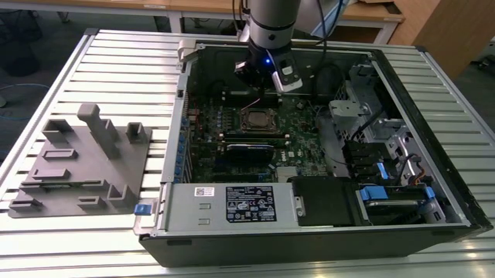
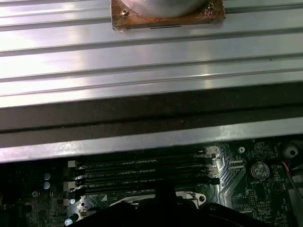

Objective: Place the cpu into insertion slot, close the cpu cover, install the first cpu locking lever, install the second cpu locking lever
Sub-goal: 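Install the first cpu locking lever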

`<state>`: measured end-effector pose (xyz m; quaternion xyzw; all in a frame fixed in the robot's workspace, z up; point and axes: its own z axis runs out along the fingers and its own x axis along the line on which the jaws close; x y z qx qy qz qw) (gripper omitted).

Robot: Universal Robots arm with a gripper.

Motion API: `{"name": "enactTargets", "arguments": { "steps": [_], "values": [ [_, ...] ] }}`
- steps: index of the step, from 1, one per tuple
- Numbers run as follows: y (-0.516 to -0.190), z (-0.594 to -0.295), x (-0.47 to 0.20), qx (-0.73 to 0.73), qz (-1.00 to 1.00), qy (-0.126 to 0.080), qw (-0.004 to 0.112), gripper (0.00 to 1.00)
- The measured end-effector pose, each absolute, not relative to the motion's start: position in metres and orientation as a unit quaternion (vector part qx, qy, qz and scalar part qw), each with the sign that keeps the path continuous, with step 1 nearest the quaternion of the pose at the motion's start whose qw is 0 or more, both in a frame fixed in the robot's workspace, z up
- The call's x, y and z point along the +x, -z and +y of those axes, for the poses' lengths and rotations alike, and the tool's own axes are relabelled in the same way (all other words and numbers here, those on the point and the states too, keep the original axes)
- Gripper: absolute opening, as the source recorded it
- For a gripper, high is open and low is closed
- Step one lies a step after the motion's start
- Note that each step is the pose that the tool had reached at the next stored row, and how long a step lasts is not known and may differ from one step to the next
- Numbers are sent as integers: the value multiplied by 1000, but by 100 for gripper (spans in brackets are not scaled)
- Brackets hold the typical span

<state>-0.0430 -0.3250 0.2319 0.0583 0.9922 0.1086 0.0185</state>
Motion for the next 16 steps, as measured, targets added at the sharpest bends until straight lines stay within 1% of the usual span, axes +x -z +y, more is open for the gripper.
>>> {"name": "enactTargets", "arguments": {
  "steps": [8,10,14,16],
  "values": [
    [-221,-329,-47,57,992,-109,22,10],
    [-220,-329,-48,56,992,-109,26,10],
    [-218,-329,-50,53,991,-112,41,10],
    [-217,-329,-50,53,991,-112,43,10]
  ]
}}
